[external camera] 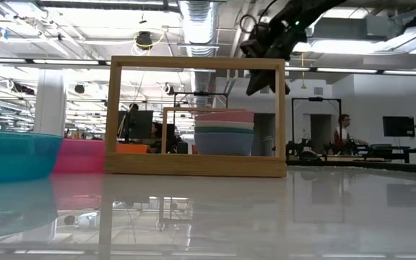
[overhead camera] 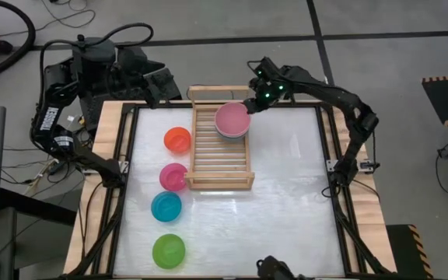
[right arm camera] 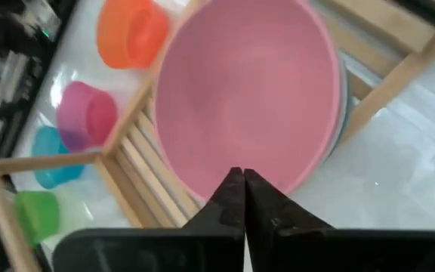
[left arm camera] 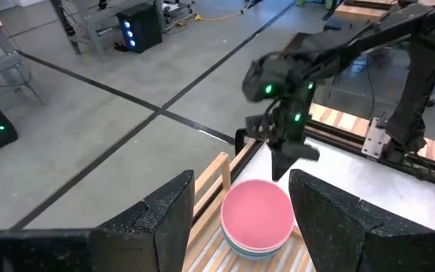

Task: Place and stack bowls onto a shelf
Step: Stack the right pink bowl on the white bowl on the shelf, then put the orange bowl on the wooden shelf

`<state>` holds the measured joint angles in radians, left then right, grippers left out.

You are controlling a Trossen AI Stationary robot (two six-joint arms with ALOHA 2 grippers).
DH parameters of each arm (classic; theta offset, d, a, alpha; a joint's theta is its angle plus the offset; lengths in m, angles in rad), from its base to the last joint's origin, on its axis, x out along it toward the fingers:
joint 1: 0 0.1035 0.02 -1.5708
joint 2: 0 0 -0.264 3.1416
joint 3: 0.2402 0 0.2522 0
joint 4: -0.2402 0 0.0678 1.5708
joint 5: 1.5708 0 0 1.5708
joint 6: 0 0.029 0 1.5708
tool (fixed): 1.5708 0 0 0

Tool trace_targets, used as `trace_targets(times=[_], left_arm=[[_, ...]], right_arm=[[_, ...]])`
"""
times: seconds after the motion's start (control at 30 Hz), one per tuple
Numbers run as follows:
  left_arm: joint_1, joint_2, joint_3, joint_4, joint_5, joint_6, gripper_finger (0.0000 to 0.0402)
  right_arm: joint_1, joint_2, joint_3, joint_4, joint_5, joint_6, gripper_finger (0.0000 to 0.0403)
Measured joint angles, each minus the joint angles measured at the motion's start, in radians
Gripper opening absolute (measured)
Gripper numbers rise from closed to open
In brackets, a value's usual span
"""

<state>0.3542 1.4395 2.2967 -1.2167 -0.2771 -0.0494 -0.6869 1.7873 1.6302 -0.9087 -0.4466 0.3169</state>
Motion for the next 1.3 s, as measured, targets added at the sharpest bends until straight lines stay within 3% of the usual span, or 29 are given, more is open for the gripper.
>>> trace_targets(times=[0.23,0.57,0.77,0.97,1.1,1.3], left_arm=[[0.0,0.0,0.0,-0.006,0.0,-0.004,0.0203],[0.0,0.0,0.0,-0.006,0.0,-0.017,0.0203],[0.0,0.007,-0.075,-0.086,-0.001,-0.014,0.0203],[0.006,-0.021,-0.329,-0.157,-0.026,-0.092,0.0203],[0.052,-0.116,-0.603,-0.002,0.05,-0.083,0.0203],[0.223,-0.204,-1.001,0.243,0.191,-0.077,0.0203]], right_arm=[[0.013,0.068,-0.015,-0.031,0.001,-0.012,0.0055],[0.006,0.062,-0.046,-0.013,0.007,-0.032,0.0025],[-0.002,0.027,0.021,-0.087,-0.006,-0.037,0.0043],[0.01,-0.112,0.084,-0.171,-0.004,-0.061,0.0059],[0.02,-0.238,0.084,-0.182,0.004,-0.056,0.006],[0.05,-0.4,0.084,-0.188,0.034,-0.008,0.0061]])
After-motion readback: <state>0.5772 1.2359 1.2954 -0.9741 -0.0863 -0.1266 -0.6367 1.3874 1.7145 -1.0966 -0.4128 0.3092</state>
